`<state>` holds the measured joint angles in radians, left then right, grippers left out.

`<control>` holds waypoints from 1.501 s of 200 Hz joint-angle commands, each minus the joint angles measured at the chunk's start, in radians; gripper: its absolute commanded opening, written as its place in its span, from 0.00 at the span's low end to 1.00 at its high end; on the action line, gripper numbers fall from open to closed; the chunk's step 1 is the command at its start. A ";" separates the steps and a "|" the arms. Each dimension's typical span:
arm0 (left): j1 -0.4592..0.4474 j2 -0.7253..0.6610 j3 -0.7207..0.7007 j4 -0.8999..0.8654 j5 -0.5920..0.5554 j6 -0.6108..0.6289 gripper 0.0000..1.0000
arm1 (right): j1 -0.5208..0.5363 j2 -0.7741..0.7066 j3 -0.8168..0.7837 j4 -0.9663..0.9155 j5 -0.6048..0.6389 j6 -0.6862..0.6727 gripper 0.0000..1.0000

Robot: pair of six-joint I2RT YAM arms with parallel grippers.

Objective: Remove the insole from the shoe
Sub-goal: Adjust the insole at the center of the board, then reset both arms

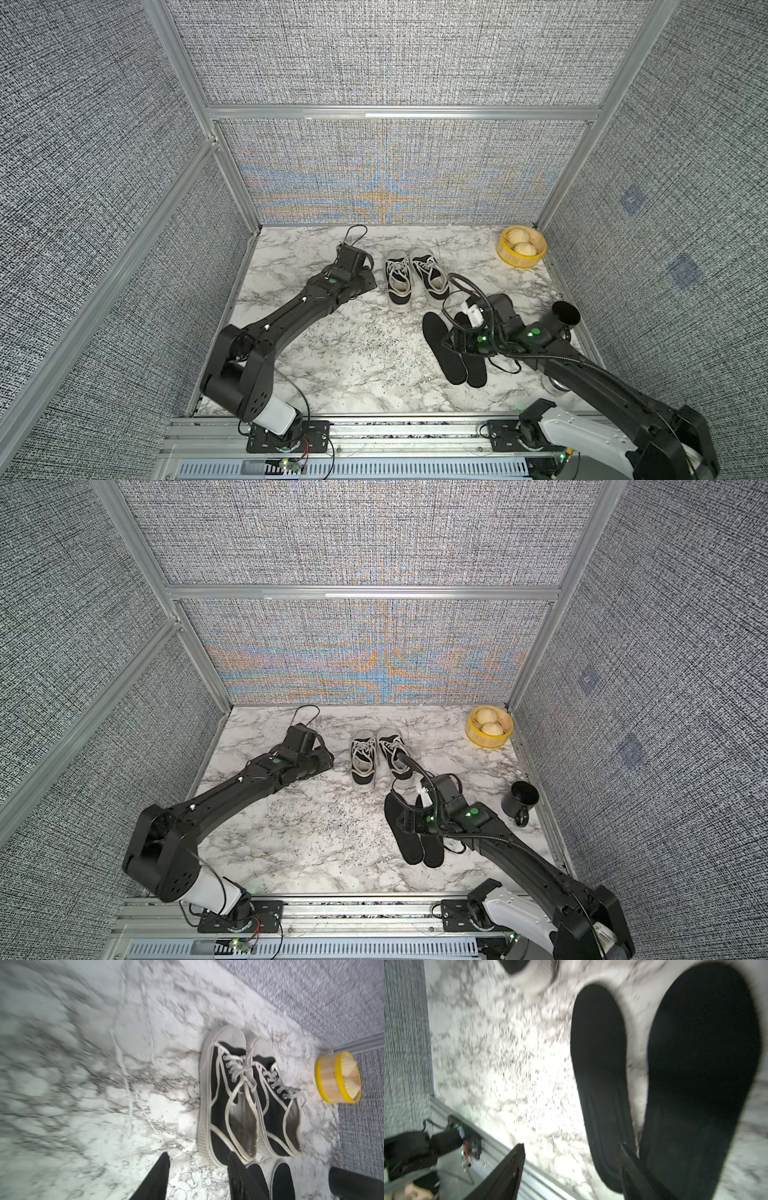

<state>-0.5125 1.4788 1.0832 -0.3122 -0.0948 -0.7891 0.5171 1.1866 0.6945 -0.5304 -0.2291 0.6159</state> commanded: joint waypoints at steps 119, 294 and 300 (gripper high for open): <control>0.177 -0.278 -0.236 -0.097 -0.295 0.123 0.59 | 0.099 0.200 -0.102 0.145 -0.138 0.002 0.75; 0.422 -0.160 -0.634 0.829 -0.343 0.643 0.85 | -0.439 0.304 -0.398 1.645 0.389 -0.656 0.84; 0.422 -0.146 -0.647 0.878 -0.323 0.649 0.87 | -0.448 0.313 -0.432 1.722 0.368 -0.655 0.85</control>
<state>-0.0910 1.2938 0.4820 0.2653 -0.4900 -0.1978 0.0906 1.4609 0.3206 0.7891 0.2237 0.0185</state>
